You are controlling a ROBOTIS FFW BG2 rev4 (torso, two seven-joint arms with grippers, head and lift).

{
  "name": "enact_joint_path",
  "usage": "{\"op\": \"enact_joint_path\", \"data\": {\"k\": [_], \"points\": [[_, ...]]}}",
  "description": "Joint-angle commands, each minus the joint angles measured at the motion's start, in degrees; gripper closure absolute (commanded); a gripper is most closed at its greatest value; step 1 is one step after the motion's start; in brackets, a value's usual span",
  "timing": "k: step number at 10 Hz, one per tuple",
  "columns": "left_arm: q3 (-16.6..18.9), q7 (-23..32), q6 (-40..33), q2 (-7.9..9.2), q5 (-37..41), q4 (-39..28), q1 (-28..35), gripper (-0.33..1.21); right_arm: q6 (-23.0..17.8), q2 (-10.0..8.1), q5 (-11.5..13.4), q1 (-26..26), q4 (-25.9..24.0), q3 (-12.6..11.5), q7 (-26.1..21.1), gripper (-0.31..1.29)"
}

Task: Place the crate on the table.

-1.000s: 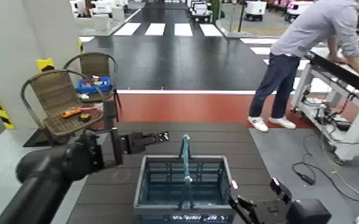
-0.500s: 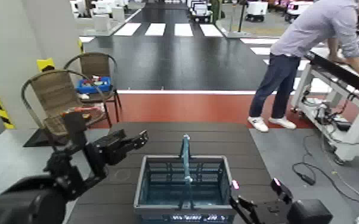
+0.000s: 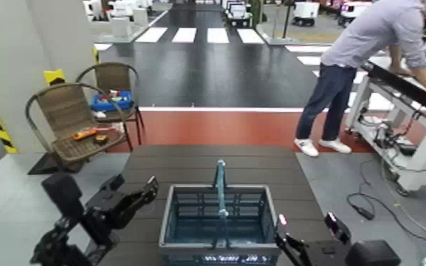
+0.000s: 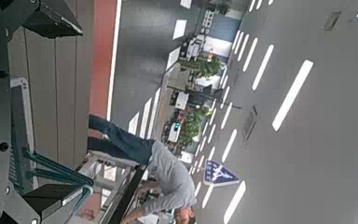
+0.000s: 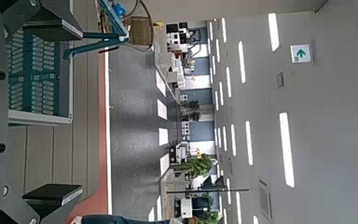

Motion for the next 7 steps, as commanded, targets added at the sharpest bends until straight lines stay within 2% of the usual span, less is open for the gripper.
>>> {"op": "enact_joint_path", "data": {"k": [1, 3, 7], "points": [[0.55, 3.12, -9.06, -2.73, -3.35, -0.43, 6.87, 0.12, -0.43, 0.04, -0.22, 0.28, 0.03, -0.35, 0.00, 0.15], [0.38, 5.05, -13.63, -3.79, -7.49, -1.66, 10.21, 0.12, -0.52, -0.05, -0.39, 0.37, 0.12, -0.35, 0.00, 0.15], [-0.94, 7.33, -18.46, -3.96, -10.56, -2.10, 13.63, 0.12, -0.70, -0.13, -0.57, 0.54, 0.30, -0.53, 0.09, 0.15]]}}
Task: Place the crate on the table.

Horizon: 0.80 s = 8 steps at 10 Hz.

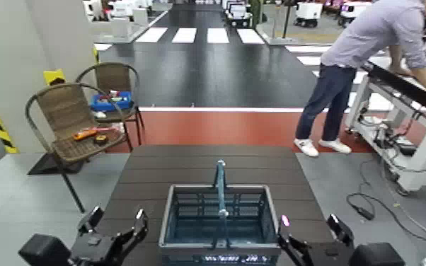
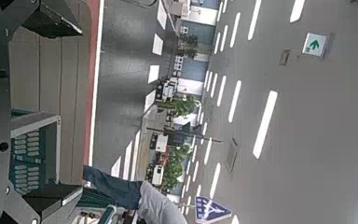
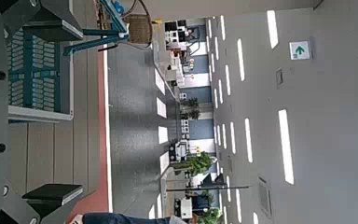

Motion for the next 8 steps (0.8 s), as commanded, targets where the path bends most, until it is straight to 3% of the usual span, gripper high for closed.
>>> {"op": "enact_joint_path", "data": {"k": [1, 8], "points": [[-0.69, -0.08, -0.96, 0.13, -0.63, -0.36, 1.33, 0.12, -0.01, -0.02, -0.04, 0.24, 0.05, -0.18, 0.04, 0.15], [-0.25, 2.74, -3.25, -0.23, -3.53, -2.12, 4.67, 0.12, 0.17, 0.07, 0.14, 0.50, -0.30, -0.36, 0.04, 0.15]]}}
